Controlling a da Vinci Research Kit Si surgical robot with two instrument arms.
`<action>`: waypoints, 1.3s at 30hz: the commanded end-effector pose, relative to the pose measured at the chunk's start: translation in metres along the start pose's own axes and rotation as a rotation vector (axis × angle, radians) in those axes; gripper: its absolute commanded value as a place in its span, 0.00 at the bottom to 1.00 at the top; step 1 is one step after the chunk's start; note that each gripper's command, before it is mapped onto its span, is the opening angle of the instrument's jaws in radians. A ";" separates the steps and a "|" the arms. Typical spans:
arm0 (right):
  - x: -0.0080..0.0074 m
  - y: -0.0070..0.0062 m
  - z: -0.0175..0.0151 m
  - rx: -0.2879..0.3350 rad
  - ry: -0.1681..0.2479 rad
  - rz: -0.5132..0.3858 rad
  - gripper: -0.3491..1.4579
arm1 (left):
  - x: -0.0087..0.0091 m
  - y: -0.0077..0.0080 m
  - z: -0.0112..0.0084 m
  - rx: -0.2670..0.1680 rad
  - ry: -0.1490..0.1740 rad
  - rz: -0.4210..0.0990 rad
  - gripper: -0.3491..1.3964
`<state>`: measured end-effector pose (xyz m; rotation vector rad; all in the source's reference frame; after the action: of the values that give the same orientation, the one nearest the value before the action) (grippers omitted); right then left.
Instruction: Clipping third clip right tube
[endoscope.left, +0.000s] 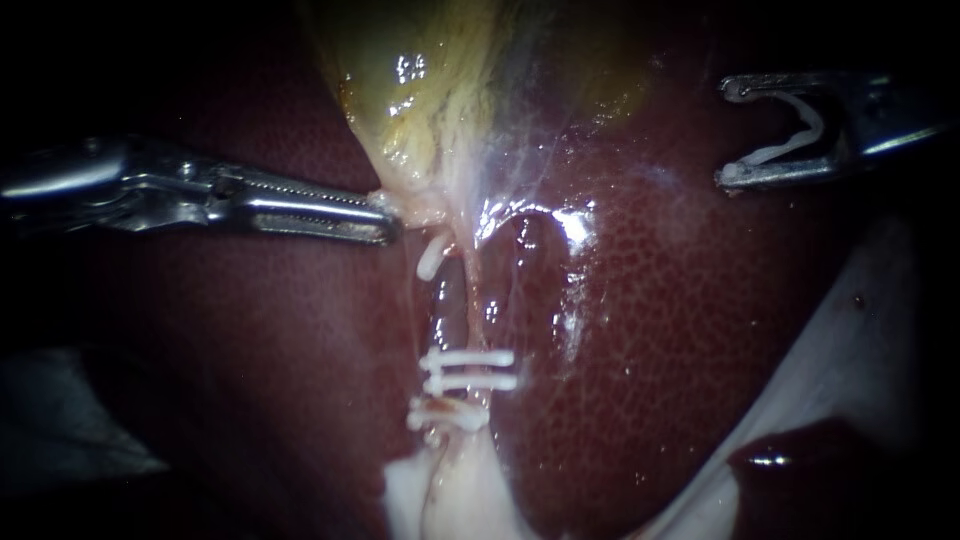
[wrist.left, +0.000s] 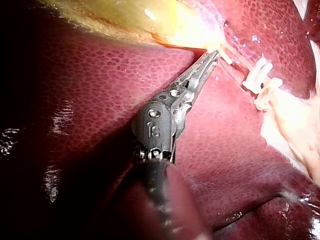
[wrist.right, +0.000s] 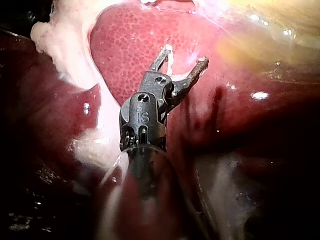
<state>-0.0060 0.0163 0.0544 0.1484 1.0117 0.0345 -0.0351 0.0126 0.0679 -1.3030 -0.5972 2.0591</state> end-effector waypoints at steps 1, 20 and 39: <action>0.0000 0.0000 0.0000 0.000 0.000 0.000 0.47 | 0.0001 0.0000 -0.0002 -0.001 0.000 0.000 0.00; 0.0003 0.0000 0.0001 0.014 0.026 0.003 0.47 | 0.0048 0.0011 -0.0085 0.018 0.048 -0.021 0.00; 0.0025 -0.0049 0.0095 0.163 0.161 0.232 0.47 | 0.0051 0.0016 -0.0089 0.018 0.051 -0.017 0.00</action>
<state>0.0038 0.0103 0.0569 0.4337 1.1609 0.1894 -0.0290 0.0155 0.0599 -1.3308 -0.5637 2.0067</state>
